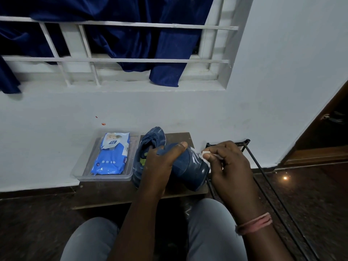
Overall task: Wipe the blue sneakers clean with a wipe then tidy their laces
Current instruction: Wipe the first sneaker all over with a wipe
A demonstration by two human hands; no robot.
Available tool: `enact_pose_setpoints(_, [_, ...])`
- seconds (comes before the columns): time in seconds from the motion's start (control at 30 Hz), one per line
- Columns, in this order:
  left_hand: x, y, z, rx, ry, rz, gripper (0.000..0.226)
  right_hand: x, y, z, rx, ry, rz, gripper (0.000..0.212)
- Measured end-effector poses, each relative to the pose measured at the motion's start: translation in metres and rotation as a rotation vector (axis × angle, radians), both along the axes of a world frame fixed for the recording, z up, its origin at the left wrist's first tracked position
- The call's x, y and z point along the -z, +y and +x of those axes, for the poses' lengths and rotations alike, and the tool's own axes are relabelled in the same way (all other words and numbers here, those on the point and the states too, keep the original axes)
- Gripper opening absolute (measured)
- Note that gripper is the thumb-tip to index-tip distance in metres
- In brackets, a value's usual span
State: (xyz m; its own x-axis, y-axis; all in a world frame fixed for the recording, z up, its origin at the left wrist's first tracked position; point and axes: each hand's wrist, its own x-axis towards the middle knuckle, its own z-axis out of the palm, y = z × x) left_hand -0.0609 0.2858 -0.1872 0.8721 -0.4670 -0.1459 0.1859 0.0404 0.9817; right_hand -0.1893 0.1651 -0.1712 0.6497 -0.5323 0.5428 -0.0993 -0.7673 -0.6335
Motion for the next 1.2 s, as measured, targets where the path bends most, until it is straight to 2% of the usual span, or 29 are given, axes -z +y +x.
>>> enact_pose_setpoints(0.1, [0.006,0.011,-0.001,0.104,-0.054,0.010,0.043,0.010,-0.005,0.004,-0.003,0.036,0.149,0.015])
enact_pose_setpoints(0.23, [0.010,0.027,0.006,0.158,-0.083,0.003,0.026,0.021,-0.003,0.003,-0.092,-0.021,0.408,0.016])
enact_pose_setpoints(0.4, [0.024,0.030,0.012,0.214,-0.226,-0.020,0.028,0.030,0.001,0.004,-0.092,-0.054,0.512,0.011])
enact_pose_setpoints(0.57, [0.036,0.027,0.012,0.303,-0.230,0.050,0.011,0.059,-0.004,0.005,-0.032,-0.009,0.549,0.008])
enact_pose_setpoints(0.67, [0.046,0.031,0.015,0.281,-0.197,0.010,0.023,0.073,-0.002,0.002,-0.099,0.011,0.589,0.009])
enact_pose_setpoints(0.83, [0.067,0.048,0.011,0.188,-0.119,-0.045,0.016,0.090,0.001,-0.003,-0.296,0.044,0.475,0.011])
enact_pose_setpoints(0.97, [0.095,0.060,0.003,0.121,0.002,-0.128,0.042,0.103,0.004,-0.005,-0.416,0.062,0.423,0.013])
enact_pose_setpoints(1.07, [0.115,0.066,0.003,0.099,0.060,-0.171,0.055,0.112,0.006,0.000,-0.378,0.065,0.401,0.012])
enact_pose_setpoints(1.2, [0.128,0.072,0.000,0.107,0.006,-0.151,0.054,0.121,0.008,0.013,-0.242,0.116,0.357,0.006])
